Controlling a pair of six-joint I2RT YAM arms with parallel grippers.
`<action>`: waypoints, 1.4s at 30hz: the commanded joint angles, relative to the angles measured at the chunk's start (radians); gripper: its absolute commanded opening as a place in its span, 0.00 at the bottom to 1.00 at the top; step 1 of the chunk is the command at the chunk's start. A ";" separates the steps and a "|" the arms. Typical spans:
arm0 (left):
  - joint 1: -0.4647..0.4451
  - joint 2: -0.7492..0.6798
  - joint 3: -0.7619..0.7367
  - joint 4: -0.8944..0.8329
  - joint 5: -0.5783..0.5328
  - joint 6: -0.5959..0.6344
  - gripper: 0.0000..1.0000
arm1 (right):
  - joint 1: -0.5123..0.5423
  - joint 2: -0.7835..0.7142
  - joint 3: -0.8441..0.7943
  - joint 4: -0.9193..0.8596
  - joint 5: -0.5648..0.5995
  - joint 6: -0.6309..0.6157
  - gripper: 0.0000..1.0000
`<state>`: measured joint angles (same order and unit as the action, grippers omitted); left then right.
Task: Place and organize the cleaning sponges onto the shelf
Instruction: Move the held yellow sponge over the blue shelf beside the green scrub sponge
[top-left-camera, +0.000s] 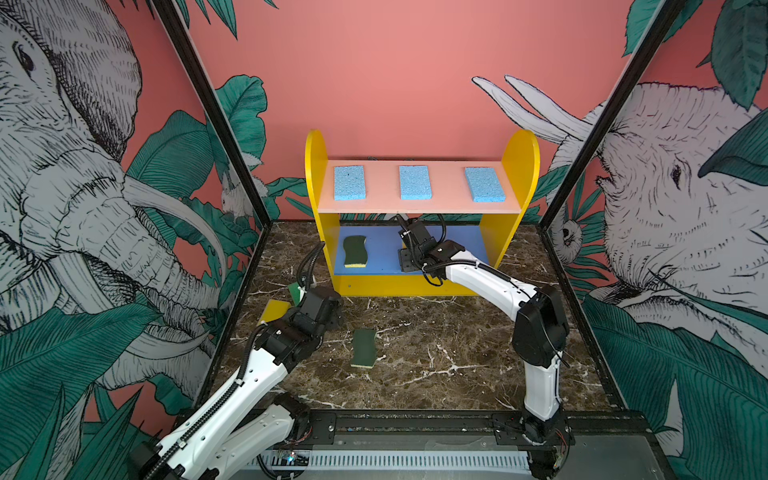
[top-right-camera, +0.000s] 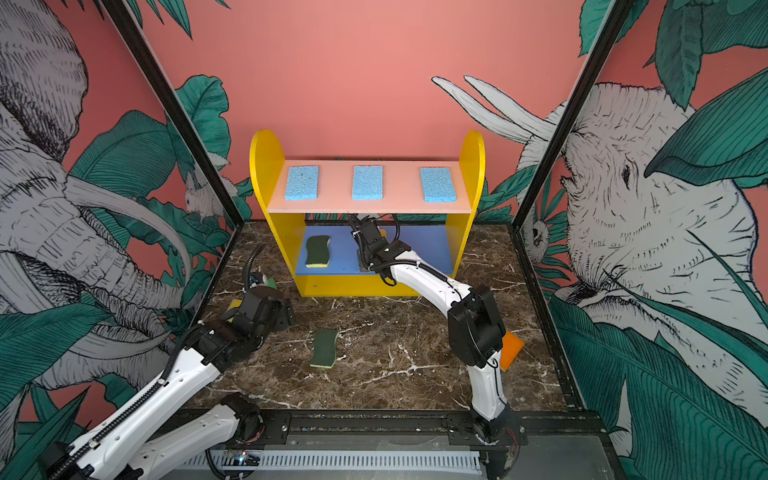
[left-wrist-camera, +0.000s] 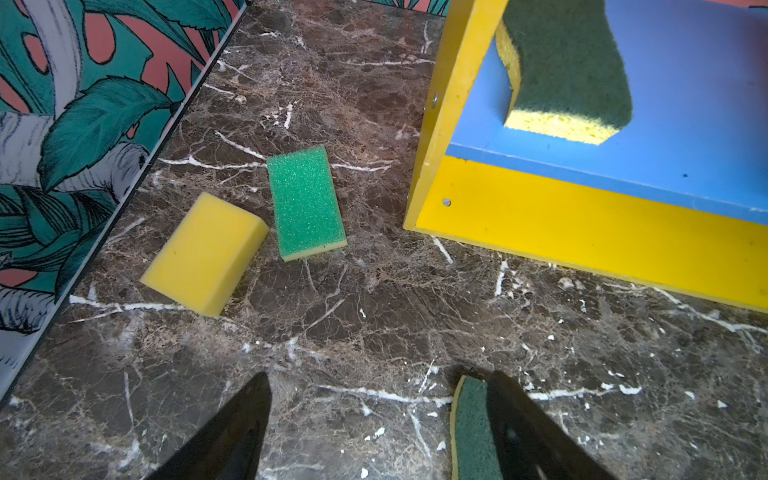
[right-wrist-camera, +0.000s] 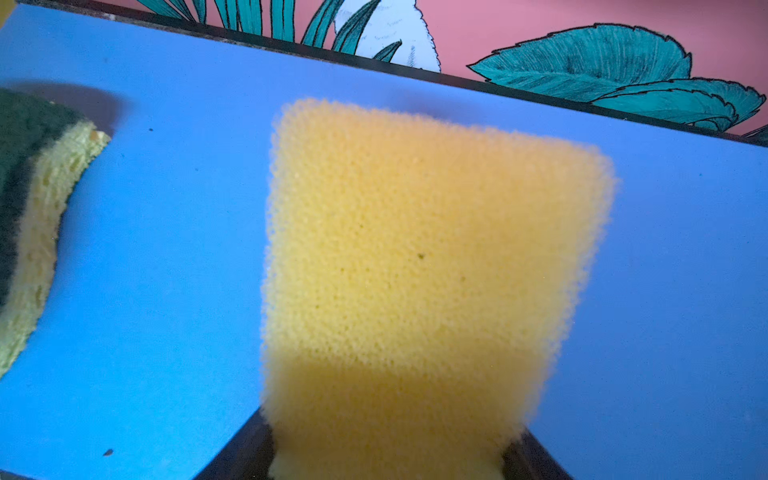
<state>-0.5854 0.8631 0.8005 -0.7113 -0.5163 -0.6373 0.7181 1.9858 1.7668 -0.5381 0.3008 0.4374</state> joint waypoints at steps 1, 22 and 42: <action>0.001 -0.012 -0.021 0.001 -0.008 -0.022 0.83 | -0.006 0.031 0.027 0.006 0.012 0.017 0.67; 0.002 -0.025 -0.027 -0.004 -0.003 -0.036 0.82 | -0.008 0.035 0.046 -0.057 0.012 0.056 0.68; 0.001 -0.042 -0.029 -0.009 -0.008 -0.042 0.82 | -0.009 0.038 0.066 -0.091 -0.011 0.063 0.73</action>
<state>-0.5854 0.8337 0.7822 -0.7116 -0.5140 -0.6601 0.7132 2.0022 1.8053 -0.5880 0.2935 0.4938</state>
